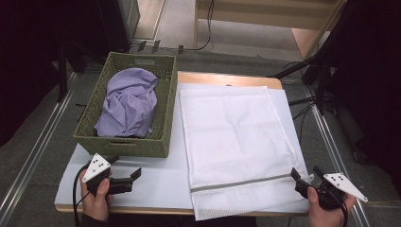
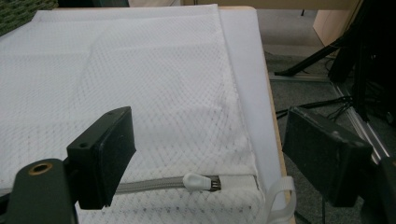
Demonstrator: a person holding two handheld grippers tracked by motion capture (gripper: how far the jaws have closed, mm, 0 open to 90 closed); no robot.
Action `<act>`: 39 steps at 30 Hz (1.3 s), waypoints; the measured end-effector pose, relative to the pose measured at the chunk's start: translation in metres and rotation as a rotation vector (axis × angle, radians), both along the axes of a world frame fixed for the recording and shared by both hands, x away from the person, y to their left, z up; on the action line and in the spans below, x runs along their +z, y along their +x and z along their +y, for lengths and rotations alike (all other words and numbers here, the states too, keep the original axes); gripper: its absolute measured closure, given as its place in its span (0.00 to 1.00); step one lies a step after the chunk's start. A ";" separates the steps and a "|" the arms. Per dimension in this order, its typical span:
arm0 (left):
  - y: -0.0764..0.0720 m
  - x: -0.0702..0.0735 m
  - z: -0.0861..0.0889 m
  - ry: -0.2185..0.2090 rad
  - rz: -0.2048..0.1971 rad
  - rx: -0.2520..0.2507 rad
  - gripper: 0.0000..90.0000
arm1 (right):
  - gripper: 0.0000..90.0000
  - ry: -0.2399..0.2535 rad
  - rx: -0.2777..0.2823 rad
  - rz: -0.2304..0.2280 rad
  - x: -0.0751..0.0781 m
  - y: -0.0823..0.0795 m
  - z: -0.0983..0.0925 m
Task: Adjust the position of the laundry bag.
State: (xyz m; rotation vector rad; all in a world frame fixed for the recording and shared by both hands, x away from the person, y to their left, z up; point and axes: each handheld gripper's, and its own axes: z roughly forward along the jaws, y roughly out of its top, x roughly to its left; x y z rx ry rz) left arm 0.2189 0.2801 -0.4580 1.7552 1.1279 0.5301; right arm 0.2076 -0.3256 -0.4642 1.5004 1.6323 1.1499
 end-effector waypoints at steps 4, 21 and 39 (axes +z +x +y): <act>0.000 -0.001 -0.007 0.007 0.006 -0.004 0.01 | 0.19 -0.015 0.003 -0.008 0.003 0.003 0.003; -0.001 0.005 -0.073 0.016 0.000 -0.052 0.18 | 0.37 -0.070 0.004 -0.018 0.018 0.028 0.019; 0.017 -0.004 -0.137 0.003 0.167 -0.200 0.52 | 0.77 0.011 0.050 0.127 0.007 0.060 -0.007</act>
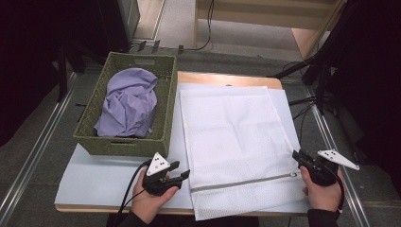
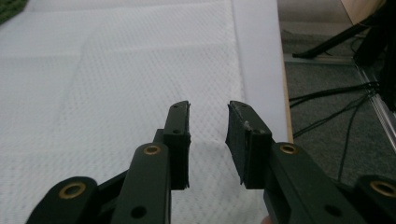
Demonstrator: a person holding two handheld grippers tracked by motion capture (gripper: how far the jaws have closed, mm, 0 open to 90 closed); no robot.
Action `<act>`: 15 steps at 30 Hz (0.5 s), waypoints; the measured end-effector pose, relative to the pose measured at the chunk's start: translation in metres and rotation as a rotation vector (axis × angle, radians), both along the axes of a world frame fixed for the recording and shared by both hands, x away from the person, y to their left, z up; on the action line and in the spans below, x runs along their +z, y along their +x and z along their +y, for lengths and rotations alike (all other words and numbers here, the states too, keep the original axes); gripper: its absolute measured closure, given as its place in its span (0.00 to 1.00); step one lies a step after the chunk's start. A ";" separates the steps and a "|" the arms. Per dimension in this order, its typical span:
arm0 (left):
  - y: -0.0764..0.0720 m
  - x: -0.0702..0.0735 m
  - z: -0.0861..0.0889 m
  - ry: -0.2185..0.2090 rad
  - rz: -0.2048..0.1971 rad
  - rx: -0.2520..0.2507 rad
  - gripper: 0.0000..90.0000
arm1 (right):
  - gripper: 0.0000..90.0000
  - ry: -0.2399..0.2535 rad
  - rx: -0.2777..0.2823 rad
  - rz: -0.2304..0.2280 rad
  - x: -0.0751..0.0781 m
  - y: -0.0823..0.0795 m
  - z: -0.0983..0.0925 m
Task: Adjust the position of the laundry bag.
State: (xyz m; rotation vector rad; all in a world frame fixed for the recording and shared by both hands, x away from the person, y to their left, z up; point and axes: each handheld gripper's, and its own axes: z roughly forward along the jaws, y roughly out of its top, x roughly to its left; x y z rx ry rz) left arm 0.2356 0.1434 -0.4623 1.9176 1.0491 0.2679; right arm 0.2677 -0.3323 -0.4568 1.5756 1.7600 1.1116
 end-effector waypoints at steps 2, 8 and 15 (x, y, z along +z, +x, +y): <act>0.001 -0.002 -0.005 0.010 0.016 -0.006 0.52 | 0.76 -0.003 -0.008 0.017 -0.004 0.004 -0.004; 0.005 -0.003 -0.014 0.021 0.038 0.011 0.51 | 0.74 -0.003 -0.014 0.060 -0.011 0.012 -0.013; 0.009 -0.007 -0.022 0.052 0.060 0.039 0.51 | 0.67 0.005 -0.017 0.081 -0.016 0.020 -0.019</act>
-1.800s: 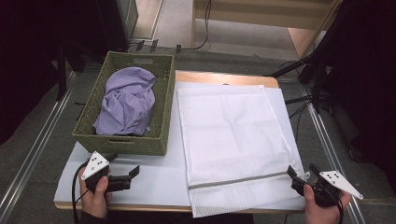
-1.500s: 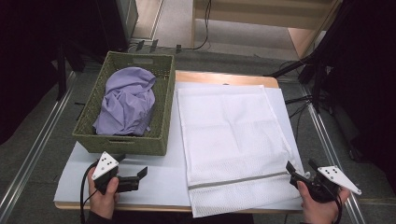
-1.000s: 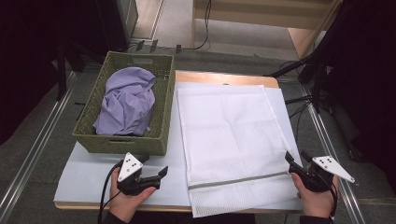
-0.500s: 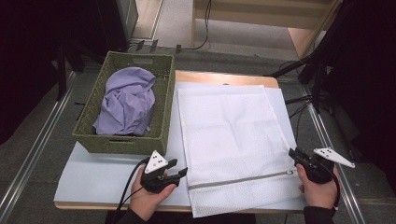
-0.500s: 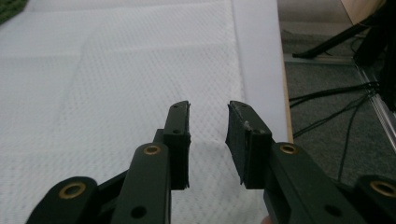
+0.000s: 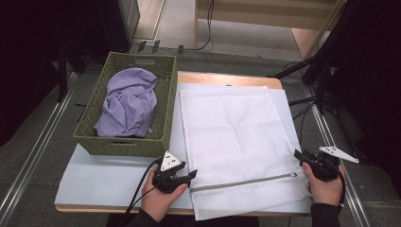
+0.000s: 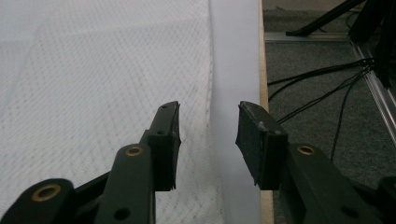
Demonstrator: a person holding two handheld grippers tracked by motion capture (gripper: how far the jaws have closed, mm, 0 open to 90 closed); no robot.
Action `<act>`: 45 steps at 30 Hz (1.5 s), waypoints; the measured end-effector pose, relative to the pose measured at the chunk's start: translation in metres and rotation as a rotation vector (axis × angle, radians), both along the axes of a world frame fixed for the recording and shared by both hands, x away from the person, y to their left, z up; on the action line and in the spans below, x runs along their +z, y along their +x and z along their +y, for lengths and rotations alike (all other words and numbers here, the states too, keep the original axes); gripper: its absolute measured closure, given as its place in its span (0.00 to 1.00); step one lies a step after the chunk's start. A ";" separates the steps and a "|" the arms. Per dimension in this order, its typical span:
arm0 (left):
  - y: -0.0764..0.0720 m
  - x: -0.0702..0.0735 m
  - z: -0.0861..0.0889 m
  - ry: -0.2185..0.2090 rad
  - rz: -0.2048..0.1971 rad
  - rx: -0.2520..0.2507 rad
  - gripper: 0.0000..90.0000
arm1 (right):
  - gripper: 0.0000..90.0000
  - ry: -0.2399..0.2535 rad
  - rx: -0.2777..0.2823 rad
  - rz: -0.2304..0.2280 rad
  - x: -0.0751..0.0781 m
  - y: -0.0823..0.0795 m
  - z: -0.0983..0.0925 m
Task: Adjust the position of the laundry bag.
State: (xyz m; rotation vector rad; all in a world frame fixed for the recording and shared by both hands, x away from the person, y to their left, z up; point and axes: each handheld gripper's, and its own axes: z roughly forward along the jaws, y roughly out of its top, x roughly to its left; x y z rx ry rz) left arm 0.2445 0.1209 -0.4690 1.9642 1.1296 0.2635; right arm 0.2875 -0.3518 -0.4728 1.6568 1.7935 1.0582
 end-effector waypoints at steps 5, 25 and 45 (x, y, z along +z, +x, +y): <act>0.001 -0.004 -0.006 0.050 0.013 0.026 0.52 | 0.68 0.015 0.025 0.029 -0.005 0.003 0.000; 0.003 -0.002 -0.019 0.224 -0.067 -0.062 1.00 | 1.00 -0.009 0.107 0.124 -0.013 0.011 0.006; 0.019 0.000 0.019 0.191 -0.051 0.025 1.00 | 1.00 0.035 0.184 0.131 -0.009 -0.007 0.027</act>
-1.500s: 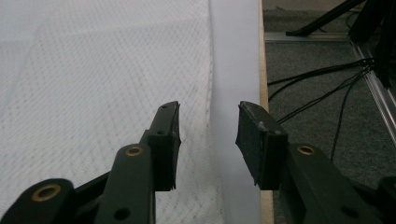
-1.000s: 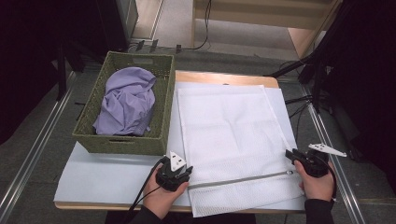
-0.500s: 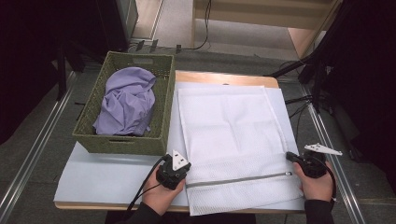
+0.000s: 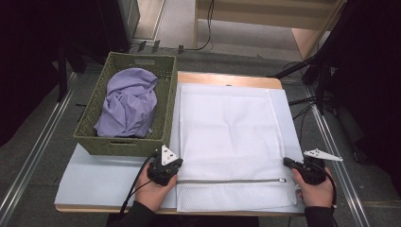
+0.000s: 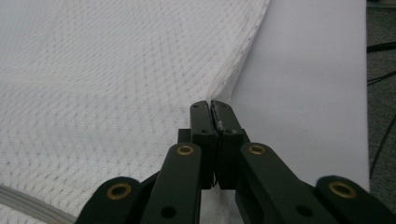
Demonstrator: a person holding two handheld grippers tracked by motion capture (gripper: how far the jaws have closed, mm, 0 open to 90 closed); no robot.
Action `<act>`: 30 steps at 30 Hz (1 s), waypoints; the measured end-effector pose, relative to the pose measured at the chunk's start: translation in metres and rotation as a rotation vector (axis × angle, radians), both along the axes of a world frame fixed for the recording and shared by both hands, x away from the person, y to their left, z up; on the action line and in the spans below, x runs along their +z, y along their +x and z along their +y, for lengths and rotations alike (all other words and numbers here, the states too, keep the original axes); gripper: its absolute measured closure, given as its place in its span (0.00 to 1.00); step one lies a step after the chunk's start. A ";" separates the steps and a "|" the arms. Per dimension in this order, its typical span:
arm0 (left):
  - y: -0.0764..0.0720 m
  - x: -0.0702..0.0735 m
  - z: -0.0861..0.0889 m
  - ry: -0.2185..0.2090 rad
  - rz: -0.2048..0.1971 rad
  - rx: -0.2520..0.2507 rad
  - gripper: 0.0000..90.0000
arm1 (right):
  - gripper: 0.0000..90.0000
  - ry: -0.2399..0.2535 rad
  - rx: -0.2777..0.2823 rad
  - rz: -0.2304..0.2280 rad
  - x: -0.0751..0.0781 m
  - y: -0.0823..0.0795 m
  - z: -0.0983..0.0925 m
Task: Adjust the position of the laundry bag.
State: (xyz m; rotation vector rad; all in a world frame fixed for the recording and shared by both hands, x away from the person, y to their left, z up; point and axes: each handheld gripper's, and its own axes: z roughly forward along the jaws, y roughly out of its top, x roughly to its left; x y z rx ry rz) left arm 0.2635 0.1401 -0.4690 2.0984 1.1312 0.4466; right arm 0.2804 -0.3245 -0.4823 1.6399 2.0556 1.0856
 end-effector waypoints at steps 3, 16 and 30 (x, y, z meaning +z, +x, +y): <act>0.000 0.000 0.003 -0.005 -0.001 0.007 1.00 | 1.00 -0.001 0.006 -0.004 -0.001 -0.003 0.003; 0.000 0.005 0.016 -0.093 -0.008 -0.002 0.82 | 0.85 0.011 -0.022 -0.054 0.000 -0.014 0.007; -0.011 0.031 -0.003 -0.204 -0.072 -0.082 0.59 | 0.63 0.003 -0.143 -0.200 0.004 -0.065 -0.012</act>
